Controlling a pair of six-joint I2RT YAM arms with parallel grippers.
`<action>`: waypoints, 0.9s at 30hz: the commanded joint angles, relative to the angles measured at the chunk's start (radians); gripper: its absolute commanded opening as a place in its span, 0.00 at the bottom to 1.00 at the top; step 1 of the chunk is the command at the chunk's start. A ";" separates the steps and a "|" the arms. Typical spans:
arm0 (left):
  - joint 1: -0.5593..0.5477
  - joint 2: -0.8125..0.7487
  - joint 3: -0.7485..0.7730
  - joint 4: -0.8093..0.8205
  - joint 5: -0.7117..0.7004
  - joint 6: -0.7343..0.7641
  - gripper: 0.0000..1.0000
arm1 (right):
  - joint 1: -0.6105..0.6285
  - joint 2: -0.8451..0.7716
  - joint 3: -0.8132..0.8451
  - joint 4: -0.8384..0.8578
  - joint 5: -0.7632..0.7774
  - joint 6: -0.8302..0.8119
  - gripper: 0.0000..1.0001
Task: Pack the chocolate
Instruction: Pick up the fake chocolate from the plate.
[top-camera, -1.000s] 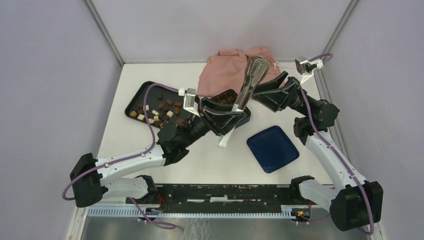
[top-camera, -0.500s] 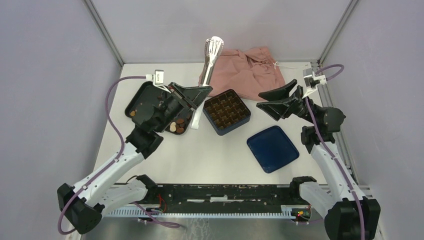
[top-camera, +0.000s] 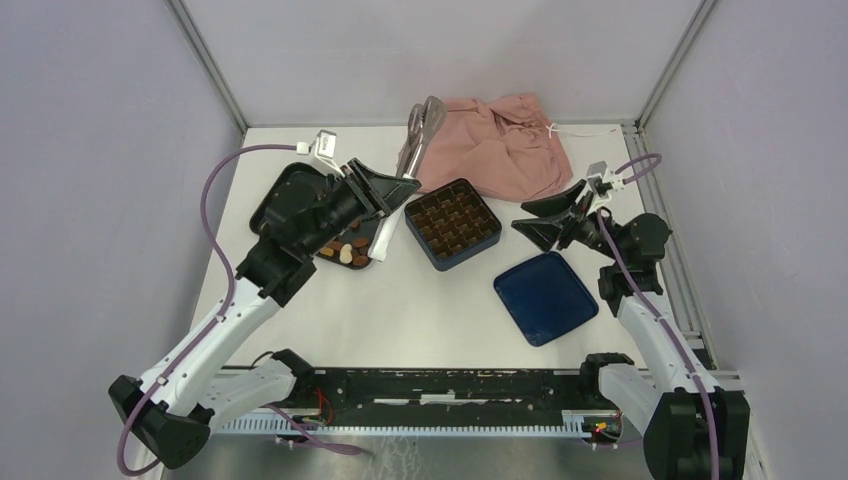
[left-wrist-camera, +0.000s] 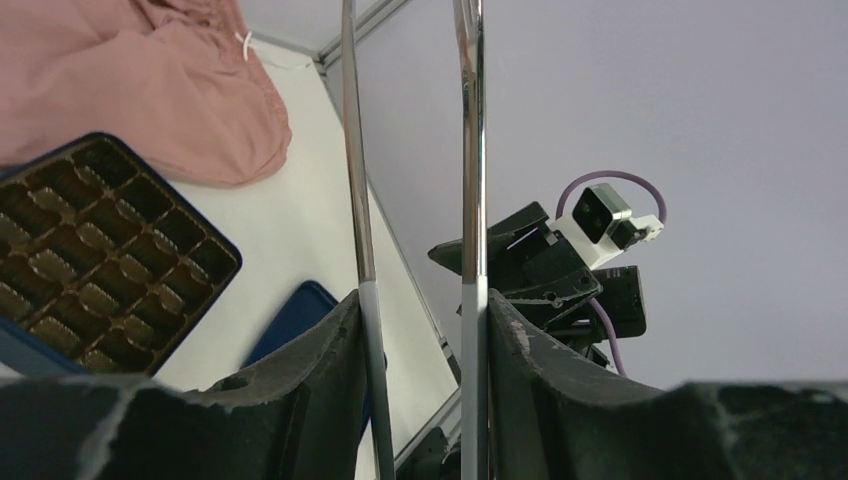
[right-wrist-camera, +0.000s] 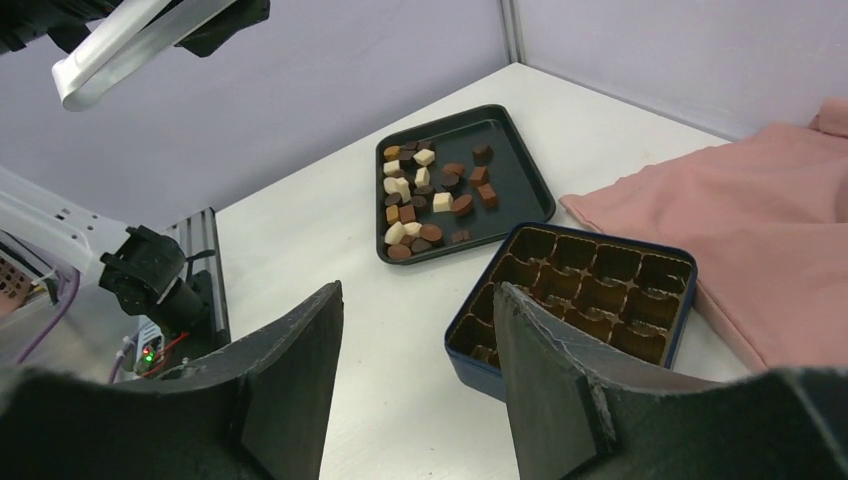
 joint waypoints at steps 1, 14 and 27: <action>0.008 0.022 0.055 -0.029 0.054 -0.056 0.51 | -0.008 -0.015 -0.022 0.011 -0.009 -0.084 0.62; 0.011 0.082 0.046 0.003 0.094 -0.090 0.43 | -0.009 -0.020 -0.036 0.018 -0.034 -0.082 0.63; 0.036 0.077 0.056 -0.085 0.078 -0.071 0.14 | -0.009 -0.016 -0.037 0.018 -0.037 -0.083 0.62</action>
